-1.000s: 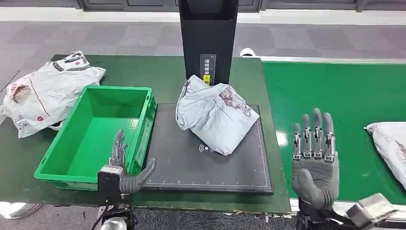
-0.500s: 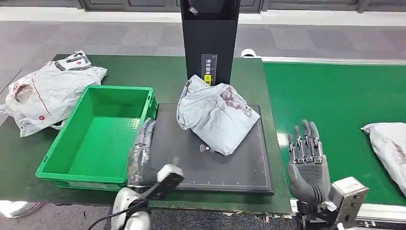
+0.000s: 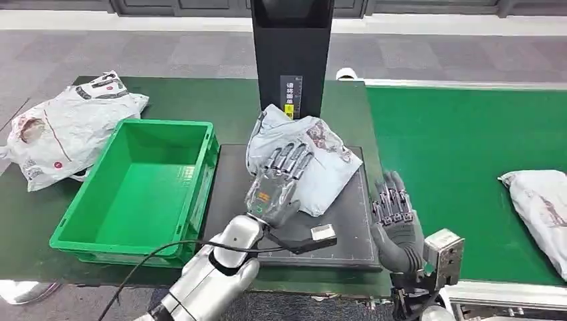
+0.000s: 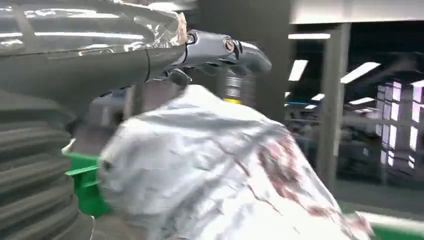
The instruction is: Moved the parcel from conveyor to table for the left to box.
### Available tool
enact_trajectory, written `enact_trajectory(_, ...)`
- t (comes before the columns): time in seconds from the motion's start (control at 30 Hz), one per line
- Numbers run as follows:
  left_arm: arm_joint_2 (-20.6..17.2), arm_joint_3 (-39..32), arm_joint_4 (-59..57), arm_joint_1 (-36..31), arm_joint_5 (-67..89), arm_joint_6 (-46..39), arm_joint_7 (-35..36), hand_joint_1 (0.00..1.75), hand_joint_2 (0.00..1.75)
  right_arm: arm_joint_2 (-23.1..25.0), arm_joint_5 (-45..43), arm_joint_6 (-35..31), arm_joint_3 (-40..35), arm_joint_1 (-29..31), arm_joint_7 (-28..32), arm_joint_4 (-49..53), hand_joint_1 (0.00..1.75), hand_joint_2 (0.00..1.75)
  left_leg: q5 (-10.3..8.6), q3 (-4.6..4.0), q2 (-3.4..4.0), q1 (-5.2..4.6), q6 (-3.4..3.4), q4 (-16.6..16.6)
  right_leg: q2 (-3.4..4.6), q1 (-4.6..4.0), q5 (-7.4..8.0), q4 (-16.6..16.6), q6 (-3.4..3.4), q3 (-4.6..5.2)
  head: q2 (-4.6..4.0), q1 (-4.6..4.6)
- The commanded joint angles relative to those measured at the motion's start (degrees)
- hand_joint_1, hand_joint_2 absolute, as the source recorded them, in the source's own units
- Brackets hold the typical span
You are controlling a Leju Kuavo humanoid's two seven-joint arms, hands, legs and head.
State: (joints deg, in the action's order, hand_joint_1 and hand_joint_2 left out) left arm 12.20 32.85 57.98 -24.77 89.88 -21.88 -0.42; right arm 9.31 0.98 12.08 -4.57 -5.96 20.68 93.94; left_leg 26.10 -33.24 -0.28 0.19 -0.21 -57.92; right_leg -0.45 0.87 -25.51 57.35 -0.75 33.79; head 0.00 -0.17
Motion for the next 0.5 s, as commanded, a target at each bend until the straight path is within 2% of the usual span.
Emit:
enact_trajectory(0.03,-1.87,6.96,-18.45,-9.95,0.12,-0.77,0.72,0.00,1.75,-2.06,-0.28,0.59,-3.70,1.96,0.39,-6.62,0.00,1.75,-0.01,0.12,0.05,0.05,-0.02,0.06,0.05,-0.05,0.03,-0.09,0.04,-0.12,0.00,0.00)
enact_trajectory(0.23,-2.01,7.84,-18.88,-10.36,0.12,-0.46,1.54,0.00,1.75,-1.99,-0.28,0.71,-3.54,2.04,0.40,-6.53,0.00,1.75,0.02,0.05,0.12,0.06,-0.02,0.04,0.12,-0.06,0.04,-0.08,0.04,-0.06,0.00,0.00)
enact_trajectory(0.5,-0.90,10.36,-33.62,-18.66,0.12,1.31,5.89,0.00,1.75,-0.77,-0.66,2.59,-3.26,3.73,0.21,-7.23,0.00,1.75,-0.04,0.00,0.13,0.06,-0.03,0.05,0.14,-0.07,0.09,-0.08,0.06,-0.01,0.00,0.00)
